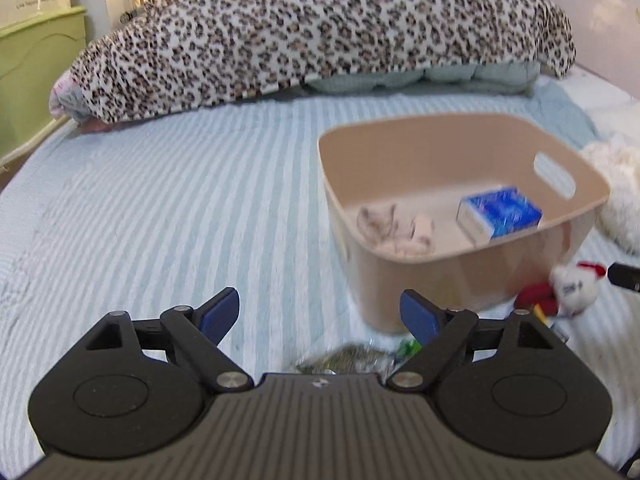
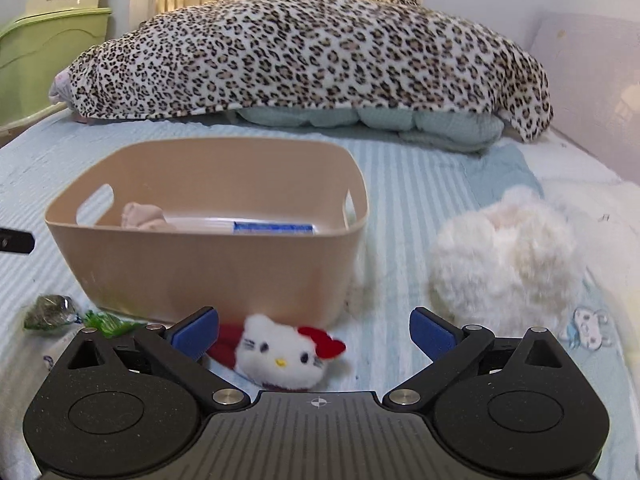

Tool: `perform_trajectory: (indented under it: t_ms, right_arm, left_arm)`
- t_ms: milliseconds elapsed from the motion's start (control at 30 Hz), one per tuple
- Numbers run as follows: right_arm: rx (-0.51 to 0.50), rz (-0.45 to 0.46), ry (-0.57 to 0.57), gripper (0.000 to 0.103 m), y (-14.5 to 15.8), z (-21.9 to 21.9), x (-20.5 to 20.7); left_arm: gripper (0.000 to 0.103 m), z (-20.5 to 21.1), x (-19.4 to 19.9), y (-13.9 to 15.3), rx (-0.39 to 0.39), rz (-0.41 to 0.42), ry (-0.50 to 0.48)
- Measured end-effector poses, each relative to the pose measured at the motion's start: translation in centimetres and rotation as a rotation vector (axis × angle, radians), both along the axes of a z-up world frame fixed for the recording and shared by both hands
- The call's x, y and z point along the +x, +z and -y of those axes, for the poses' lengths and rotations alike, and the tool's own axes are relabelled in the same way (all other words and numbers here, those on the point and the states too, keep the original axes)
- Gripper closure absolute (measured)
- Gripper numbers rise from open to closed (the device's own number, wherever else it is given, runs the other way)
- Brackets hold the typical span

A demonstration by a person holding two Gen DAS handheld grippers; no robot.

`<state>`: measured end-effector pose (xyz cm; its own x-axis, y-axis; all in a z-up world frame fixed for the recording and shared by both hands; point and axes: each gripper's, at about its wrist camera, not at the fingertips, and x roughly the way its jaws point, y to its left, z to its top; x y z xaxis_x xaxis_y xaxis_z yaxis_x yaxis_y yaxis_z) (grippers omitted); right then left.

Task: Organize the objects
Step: 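Grasp the green herb bag with the left tool while the right tool grasps the Hello Kitty plush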

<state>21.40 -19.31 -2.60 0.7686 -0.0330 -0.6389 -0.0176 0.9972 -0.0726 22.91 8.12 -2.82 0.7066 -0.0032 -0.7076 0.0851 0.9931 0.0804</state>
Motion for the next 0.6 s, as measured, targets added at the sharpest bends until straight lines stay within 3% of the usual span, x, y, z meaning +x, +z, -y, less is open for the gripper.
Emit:
perform_trajectory:
  t_ms: [300, 500, 600]
  right_arm:
    - [0.059, -0.08, -0.063, 0.0, -4.6, 1.8, 1.9]
    - [0.204, -0.139, -0.086, 0.0, -6.4, 2.8, 3.5]
    - [0.21, -0.144, -0.076, 0.0, -6.6, 2.2, 3.9]
  left_arm:
    - [0.015, -1.4, 1.4, -4.9, -0.053, -0.136, 0.077]
    - [0.016, -2.4, 1.9, -7.2, -0.14, -0.211, 0.14]
    - [0.019, -2.9, 2.0, -7.8, -0.209, -0.233, 0.173]
